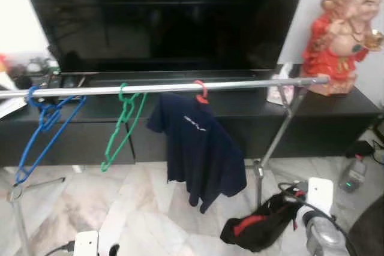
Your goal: Hang hanger
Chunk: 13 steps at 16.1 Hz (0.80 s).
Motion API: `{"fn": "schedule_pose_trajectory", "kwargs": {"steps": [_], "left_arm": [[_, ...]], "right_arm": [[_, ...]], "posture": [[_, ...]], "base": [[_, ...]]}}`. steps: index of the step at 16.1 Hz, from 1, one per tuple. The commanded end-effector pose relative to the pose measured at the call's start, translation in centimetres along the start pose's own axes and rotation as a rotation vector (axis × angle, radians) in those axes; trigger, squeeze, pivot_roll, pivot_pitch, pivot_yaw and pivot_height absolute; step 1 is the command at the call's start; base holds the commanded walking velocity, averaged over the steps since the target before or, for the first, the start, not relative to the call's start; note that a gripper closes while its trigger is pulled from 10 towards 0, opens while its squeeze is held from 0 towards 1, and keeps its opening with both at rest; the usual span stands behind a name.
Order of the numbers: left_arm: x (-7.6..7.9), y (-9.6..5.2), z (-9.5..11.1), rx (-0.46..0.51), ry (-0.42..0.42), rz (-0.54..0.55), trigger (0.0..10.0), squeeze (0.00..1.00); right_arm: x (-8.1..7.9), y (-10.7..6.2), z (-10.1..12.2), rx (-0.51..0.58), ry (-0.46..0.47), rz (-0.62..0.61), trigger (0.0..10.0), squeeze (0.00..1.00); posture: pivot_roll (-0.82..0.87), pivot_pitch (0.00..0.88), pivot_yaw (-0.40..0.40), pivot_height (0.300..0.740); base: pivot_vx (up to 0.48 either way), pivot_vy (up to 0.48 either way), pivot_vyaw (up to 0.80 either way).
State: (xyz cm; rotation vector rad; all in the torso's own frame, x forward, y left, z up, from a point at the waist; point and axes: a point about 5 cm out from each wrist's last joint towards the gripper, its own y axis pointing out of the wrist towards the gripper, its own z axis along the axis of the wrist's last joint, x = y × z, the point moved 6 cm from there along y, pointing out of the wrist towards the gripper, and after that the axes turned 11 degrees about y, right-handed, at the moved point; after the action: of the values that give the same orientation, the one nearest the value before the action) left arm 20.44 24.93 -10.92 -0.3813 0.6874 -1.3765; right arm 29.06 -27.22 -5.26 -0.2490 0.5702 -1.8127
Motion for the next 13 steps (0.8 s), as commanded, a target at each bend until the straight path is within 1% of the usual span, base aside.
{"fn": "schedule_pose_trajectory", "kwargs": {"steps": [1, 3, 4, 5, 6, 7, 8, 9, 10, 11, 12, 13], "left_arm": [[-0.4, -0.1, 0.7, 0.053, 0.01, 0.017, 10.0, 0.0], [-0.3, -0.3, 1.6, 0.116, 0.01, 0.015, 10.0, 0.0], [-1.0, -0.5, 9.3, 0.447, 0.255, 0.114, 10.0, 0.0], [-1.0, -1.5, 11.4, 0.577, 0.39, 0.158, 10.0, 0.0], [-0.2, -2.7, 12.3, 0.577, 0.098, 0.069, 10.0, 0.0], [0.0, -3.8, 13.0, 0.601, 0.049, 0.044, 10.0, 0.0], [0.5, -5.0, 13.2, 0.624, 0.064, 0.031, 10.0, 0.0], [0.9, -5.8, 13.1, 0.642, 0.069, 0.019, 10.0, 0.0], [0.9, -6.6, 13.1, 0.654, 0.069, 0.028, 10.0, 0.0], [0.7, -7.4, 13.3, 0.672, 0.075, 0.046, 10.0, 0.0], [0.5, -8.3, 13.7, 0.702, 0.107, 0.078, 10.0, 0.0], [-0.7, -9.3, 15.5, 0.736, 0.089, 0.1, 10.0, 0.0]], "right_arm": [[-0.3, 0.0, -0.8, -0.043, -0.017, 0.012, 10.0, 0.0], [0.4, -0.3, -2.0, -0.09, -0.014, -0.017, 10.0, 0.0], [0.8, -0.8, -3.5, -0.146, -0.039, -0.03, 10.0, 0.0], [0.9, -0.9, -4.0, -0.165, -0.052, -0.032, 10.0, 0.0], [1.3, -1.5, -5.4, -0.215, -0.063, -0.048, 10.0, 0.0], [1.5, -1.7, -5.9, -0.231, -0.082, -0.053, 10.0, 0.0], [2.0, -2.1, -6.7, -0.257, -0.097, -0.077, 10.0, 0.0], [2.3, -2.2, -6.9, -0.266, -0.092, -0.095, 10.0, 0.0], [2.4, -2.2, -7.0, -0.273, -0.085, -0.102, 10.0, 0.0], [2.4, -2.3, -7.1, -0.284, -0.093, -0.096, 10.0, 0.0], [2.4, -2.3, -7.2, -0.298, -0.113, -0.084, 10.0, 0.0], [2.5, -2.3, -7.4, -0.321, -0.139, -0.078, 10.0, 0.0]], "posture": [[0.0, 0.0, -0.056, 0.716], [0.01, 0.0, -0.057, 0.716], [0.01, 0.0, -0.06, 0.716], [0.01, 0.0, -0.06, 0.716], [0.03, 0.0, -0.067, 0.716], [0.03, 0.0, -0.068, 0.716], [0.03, 0.0, -0.066, 0.716], [0.03, 0.0, -0.066, 0.716], [0.03, 0.0, -0.066, 0.716], [0.04, 0.0, -0.067, 0.716], [0.04, 0.0, -0.071, 0.716], [0.05, 0.0, -0.077, 0.716]], "base": [[0.0, 0.0, 0.0], [0.0, 0.0, 0.0], [0.0, 0.0, 0.0], [0.0, 0.0, 0.0], [0.0, 0.0, 0.0], [0.0, 0.0, 0.0], [0.0, 0.0, 0.0], [0.0, 0.0, 0.0], [0.0, 0.0, 0.0], [0.0, 0.0, 0.0], [0.0, 0.0, 0.0], [0.0, 0.0, 0.0]]}}
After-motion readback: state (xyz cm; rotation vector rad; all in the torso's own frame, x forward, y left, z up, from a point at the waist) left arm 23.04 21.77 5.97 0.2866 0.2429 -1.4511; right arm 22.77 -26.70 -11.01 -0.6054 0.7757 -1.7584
